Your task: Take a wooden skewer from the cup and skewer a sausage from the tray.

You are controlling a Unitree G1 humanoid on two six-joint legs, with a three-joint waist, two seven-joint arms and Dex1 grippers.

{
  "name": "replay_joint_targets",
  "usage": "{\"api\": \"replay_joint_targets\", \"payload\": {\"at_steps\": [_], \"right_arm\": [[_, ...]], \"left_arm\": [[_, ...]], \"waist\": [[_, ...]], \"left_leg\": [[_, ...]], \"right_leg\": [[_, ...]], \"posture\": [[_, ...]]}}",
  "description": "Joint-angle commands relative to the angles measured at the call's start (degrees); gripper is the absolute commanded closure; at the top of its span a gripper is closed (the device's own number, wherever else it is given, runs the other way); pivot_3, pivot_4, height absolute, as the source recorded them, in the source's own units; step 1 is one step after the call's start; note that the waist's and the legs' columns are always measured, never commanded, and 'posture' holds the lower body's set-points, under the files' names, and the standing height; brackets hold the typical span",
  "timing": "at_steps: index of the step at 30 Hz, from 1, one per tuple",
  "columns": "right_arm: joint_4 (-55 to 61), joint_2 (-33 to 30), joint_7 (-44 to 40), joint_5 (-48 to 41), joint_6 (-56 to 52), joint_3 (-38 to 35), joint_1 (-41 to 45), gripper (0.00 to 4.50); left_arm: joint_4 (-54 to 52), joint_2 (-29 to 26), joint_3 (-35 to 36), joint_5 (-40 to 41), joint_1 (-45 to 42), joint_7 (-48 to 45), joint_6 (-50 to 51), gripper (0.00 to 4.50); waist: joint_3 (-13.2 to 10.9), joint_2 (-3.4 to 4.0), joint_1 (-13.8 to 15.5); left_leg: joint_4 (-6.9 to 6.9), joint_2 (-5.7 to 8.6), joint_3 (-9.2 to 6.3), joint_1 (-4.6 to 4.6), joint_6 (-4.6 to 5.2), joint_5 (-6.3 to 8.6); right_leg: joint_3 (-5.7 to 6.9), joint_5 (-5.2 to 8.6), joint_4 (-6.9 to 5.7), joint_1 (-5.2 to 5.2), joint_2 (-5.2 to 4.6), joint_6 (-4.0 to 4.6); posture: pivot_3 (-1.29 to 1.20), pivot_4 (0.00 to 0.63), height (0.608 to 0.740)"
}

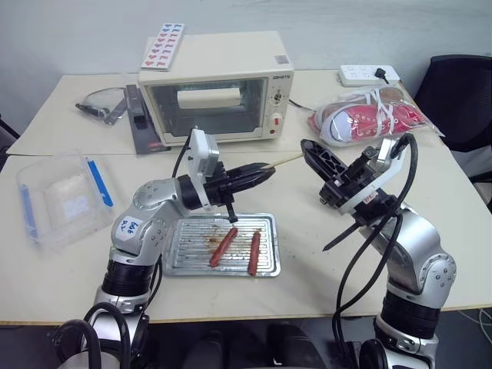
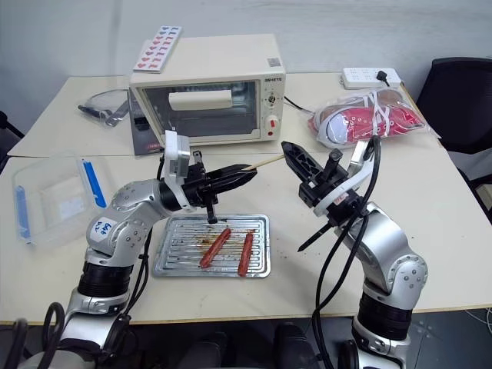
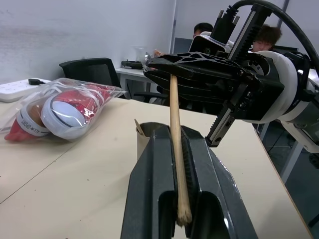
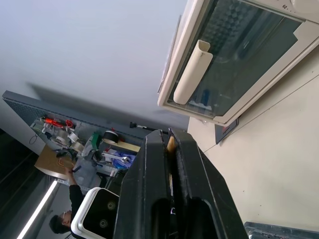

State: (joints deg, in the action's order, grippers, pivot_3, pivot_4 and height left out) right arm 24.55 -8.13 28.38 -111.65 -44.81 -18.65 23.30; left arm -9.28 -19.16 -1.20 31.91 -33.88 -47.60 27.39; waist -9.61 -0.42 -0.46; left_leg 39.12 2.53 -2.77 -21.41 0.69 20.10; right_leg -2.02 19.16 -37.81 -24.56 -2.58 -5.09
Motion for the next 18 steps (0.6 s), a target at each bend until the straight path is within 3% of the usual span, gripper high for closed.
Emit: {"api": "replay_joint_targets", "payload": {"at_steps": [1, 5, 7, 10, 18], "right_arm": [[3.55, 0.07, -0.43, -1.35, -0.19, 0.48, -0.90, 3.98], [3.09, -6.74, -0.82, -1.35, -2.47, 1.33, -1.76, 2.93], [2.74, -14.13, -0.82, -1.35, -4.97, 2.77, -2.14, 2.44], [2.68, -25.19, -0.20, 0.27, -8.35, 6.00, -2.76, 2.44], [8.33, -39.56, -8.47, 11.11, -17.16, 17.61, 1.18, 2.44]], "left_arm": [[-0.54, -0.59, 1.51, -0.99, -0.77, 1.72, -1.64, 4.50], [-0.24, -2.75, 2.35, -1.41, -0.33, 1.13, -1.50, 4.50], [-0.83, -5.26, 3.43, -1.00, 0.68, 0.32, -0.84, 4.50], [-2.33, -10.54, 5.73, 0.19, 3.30, -1.96, 0.84, 4.50], [-8.43, -26.99, 12.97, 5.60, 11.00, -11.16, 6.78, 4.50]], "waist": [[0.00, 0.00, 0.00], [0.00, 0.00, 0.02], [-0.01, 0.00, 0.07], [-0.08, 0.13, -0.05], [-0.15, 0.13, -0.80]], "left_leg": [[0.00, 0.00, 0.00, 0.00, 0.00, 0.00], [0.00, 0.00, 0.01, -0.01, 0.00, 0.00], [0.00, 0.02, 0.01, -0.01, 0.01, 0.00], [-0.03, 0.01, 0.02, -0.01, 0.02, 0.01], [-0.07, -0.08, -0.01, -0.05, 0.02, 0.01]], "right_leg": [[0.00, 0.00, 0.00, 0.00, 0.00, 0.00], [-0.01, 0.00, 0.00, -0.01, 0.00, 0.00], [-0.01, 0.00, 0.03, 0.00, -0.02, 0.00], [-0.03, 0.00, 0.10, 0.00, -0.02, 0.00], [0.01, 0.00, 0.23, 0.00, 0.02, 0.01]], "posture": [[0.00, 0.150, 0.740], [0.00, 0.150, 0.740], [0.00, 0.150, 0.740], [0.00, 0.150, 0.740], [0.00, 0.150, 0.740]]}}
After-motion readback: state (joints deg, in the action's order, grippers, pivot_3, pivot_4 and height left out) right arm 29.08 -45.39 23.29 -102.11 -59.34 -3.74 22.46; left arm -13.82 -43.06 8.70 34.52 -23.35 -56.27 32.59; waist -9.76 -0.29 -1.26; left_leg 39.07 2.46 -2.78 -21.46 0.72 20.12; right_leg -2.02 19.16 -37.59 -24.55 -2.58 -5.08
